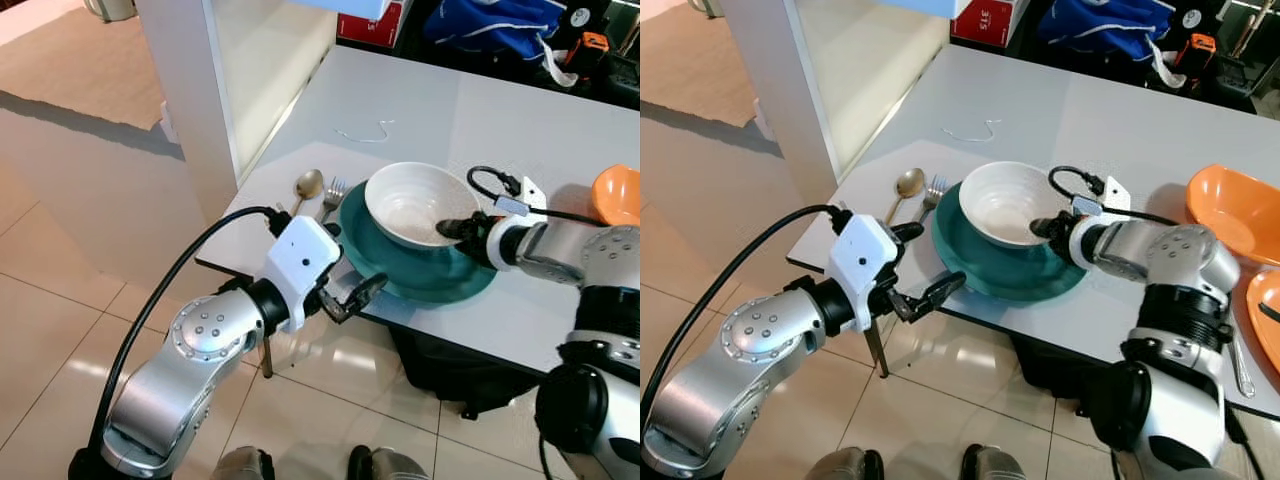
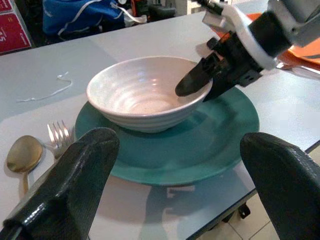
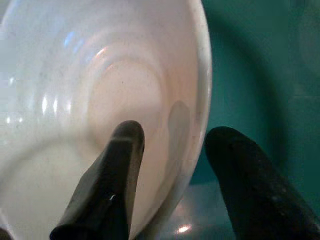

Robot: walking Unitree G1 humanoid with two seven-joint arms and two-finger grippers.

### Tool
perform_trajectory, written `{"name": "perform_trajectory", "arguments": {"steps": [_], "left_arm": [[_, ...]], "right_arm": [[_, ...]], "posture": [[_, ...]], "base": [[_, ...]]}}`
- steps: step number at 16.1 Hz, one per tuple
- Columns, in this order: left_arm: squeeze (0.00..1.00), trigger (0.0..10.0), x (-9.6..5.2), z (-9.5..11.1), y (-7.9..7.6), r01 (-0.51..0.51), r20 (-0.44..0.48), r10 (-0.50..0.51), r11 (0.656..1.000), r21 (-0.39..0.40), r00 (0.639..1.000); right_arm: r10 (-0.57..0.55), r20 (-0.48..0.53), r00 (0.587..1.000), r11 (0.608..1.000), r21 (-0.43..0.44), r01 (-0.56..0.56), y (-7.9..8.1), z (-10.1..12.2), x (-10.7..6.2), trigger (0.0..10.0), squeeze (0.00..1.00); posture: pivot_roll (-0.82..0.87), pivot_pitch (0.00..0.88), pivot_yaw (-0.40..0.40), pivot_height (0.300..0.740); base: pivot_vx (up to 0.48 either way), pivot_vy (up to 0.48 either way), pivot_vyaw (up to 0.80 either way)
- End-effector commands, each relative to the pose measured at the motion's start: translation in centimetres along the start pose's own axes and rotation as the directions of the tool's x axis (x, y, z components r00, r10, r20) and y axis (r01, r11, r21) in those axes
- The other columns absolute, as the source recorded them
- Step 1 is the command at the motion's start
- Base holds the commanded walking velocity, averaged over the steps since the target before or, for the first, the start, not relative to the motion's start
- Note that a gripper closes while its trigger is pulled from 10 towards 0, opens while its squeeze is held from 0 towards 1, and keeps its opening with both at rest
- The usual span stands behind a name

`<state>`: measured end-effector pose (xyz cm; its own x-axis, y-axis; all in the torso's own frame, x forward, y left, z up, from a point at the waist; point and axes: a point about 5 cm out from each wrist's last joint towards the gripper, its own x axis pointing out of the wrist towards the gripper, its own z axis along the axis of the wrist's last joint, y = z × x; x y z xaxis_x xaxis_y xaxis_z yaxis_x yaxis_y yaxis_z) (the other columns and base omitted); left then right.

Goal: Setting the table

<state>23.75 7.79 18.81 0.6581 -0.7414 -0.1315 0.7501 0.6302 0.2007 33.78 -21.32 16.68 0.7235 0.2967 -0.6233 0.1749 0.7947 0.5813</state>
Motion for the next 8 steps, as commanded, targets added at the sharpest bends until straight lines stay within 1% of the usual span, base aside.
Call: {"name": "perform_trajectory", "arguments": {"steps": [1, 2, 3, 4, 5, 6, 7, 8], "left_arm": [[0.00, 10.0, 0.1, 0.1, 0.0, 0.014, 0.003, -0.014, 1.000, 0.003, 1.000], [0.00, 10.0, 0.0, 0.1, 0.2, -0.006, 0.002, 0.006, 1.000, 0.015, 1.000], [0.00, 10.0, 0.0, 0.0, 0.5, -0.033, -0.010, 0.033, 0.999, 0.027, 0.999], [0.00, 10.0, 0.0, -0.2, 1.3, -0.102, -0.026, 0.103, 0.994, 0.031, 0.994], [0.00, 10.0, 0.0, -0.1, 2.6, -0.202, -0.008, 0.202, 0.979, 0.020, 0.979], [0.00, 10.0, -0.1, -0.1, 3.3, -0.251, -0.003, 0.251, 0.968, 0.017, 0.968], [0.00, 10.0, -0.2, -0.1, 4.4, -0.316, -0.002, 0.316, 0.949, 0.007, 0.949], [0.00, 10.0, -0.3, 0.3, 5.5, -0.379, 0.026, 0.379, 0.925, 0.006, 0.925]], "right_arm": [[0.005, 0.030, 1.000, 1.000, -0.009, -0.005, -0.1, 0.7, -1.1, 10.0, 0.00], [0.057, 0.069, 0.996, 0.998, 0.010, -0.057, 0.1, 1.5, -2.2, 10.0, 0.00], [0.080, 0.098, 0.992, 0.997, 0.013, -0.082, 0.3, 1.9, -2.9, 10.0, 0.00], [0.117, 0.142, 0.983, 0.993, 0.009, -0.120, 0.7, 2.6, -4.0, 10.0, 0.00], [0.146, 0.208, 0.967, 0.989, -0.021, -0.145, 1.1, 3.1, -5.4, 10.0, 0.00], [0.156, 0.255, 0.954, 0.988, -0.046, -0.150, 1.3, 3.3, -6.1, 10.0, 0.00], [0.107, 0.399, 0.911, 0.990, -0.127, -0.061, 1.5, 3.7, -7.1, 10.0, 0.00], [0.101, 0.616, 0.781, 0.945, -0.304, 0.118, 2.4, 3.3, -8.6, 10.0, 0.00]], "posture": [[0.05, 0.094, -0.052, 0.740], [0.05, 0.088, -0.053, 0.740], [0.05, 0.084, -0.053, 0.740], [0.06, 0.078, -0.052, 0.740], [0.05, 0.074, -0.050, 0.740], [0.05, 0.071, -0.048, 0.740], [0.06, 0.065, -0.042, 0.740], [0.05, 0.061, -0.033, 0.740]], "base": [[0.000, 0.000, 0.00], [0.000, 0.000, 0.00], [0.000, 0.000, 0.00], [0.000, 0.000, 0.00], [0.000, 0.000, 0.00], [0.000, 0.000, 0.00], [0.000, 0.000, 0.00], [0.000, 0.480, 0.00]]}}
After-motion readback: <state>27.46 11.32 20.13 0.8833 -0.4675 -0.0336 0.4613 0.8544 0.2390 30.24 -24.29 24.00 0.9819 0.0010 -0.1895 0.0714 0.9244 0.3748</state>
